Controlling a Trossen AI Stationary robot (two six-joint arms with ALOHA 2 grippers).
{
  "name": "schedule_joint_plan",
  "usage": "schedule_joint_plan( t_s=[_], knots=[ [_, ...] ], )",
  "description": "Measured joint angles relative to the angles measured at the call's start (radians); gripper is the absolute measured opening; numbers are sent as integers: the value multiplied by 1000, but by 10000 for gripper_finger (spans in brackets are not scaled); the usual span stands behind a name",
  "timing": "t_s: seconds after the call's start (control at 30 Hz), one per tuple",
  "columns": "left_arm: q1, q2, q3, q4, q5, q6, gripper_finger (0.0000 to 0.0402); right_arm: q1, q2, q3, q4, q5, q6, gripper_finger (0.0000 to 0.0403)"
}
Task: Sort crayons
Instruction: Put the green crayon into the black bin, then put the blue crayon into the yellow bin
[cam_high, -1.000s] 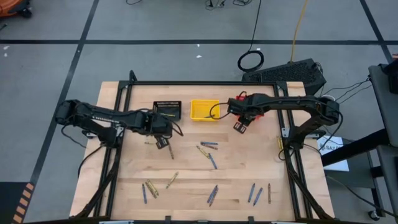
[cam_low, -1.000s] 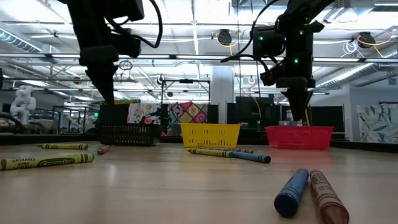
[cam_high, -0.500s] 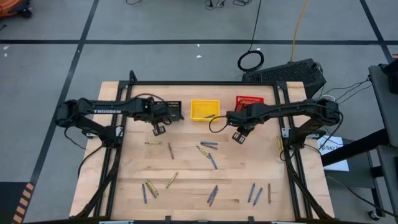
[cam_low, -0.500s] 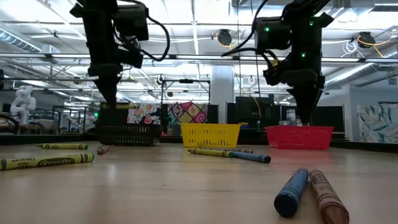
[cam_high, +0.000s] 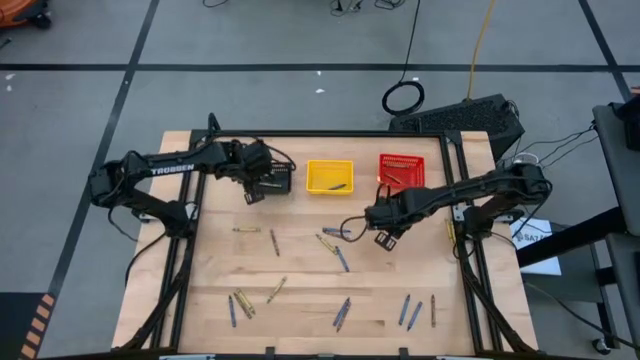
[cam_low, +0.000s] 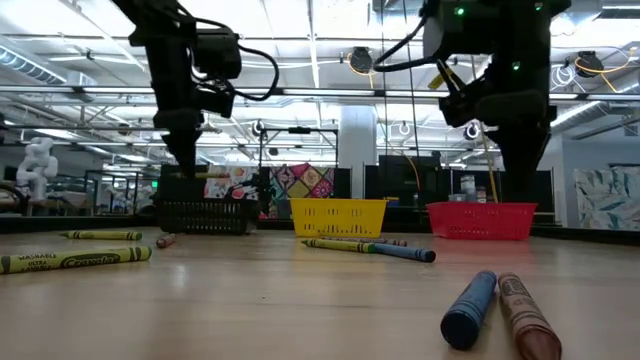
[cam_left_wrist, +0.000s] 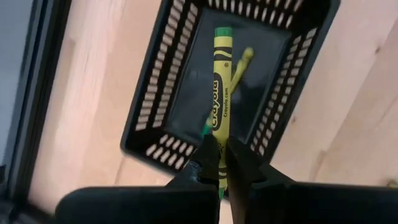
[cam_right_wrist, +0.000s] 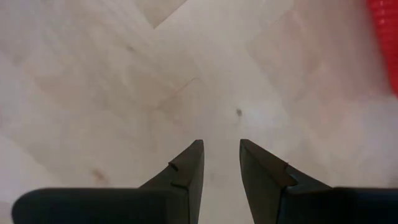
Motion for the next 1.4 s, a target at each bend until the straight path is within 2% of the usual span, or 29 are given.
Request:
schedule_joint_plan(
  t_s=[0.17, 0.27, 0.57, 0.93, 1.17, 1.4],
  knots=[
    [31, 31, 1, 53, 55, 37, 1, 37, 0, 0, 1, -44, 43, 91],
    [31, 65, 1, 62, 44, 70, 5, 48, 0, 0, 1, -48, 80, 91],
    [34, 110, 1, 82, 20, 107, 61, 74, 0, 0, 1, -47, 130, 91],
    [28, 110, 1, 65, -5, 121, 68, 80, 0, 0, 16, -47, 141, 91],
    [6, 110, 1, 46, -6, 114, 68, 78, 0, 0, 180, -47, -29, 91],
    [-35, 110, 34, -60, -6, 65, 68, 78, 0, 1, 391, -50, 85, 91]
  ],
)
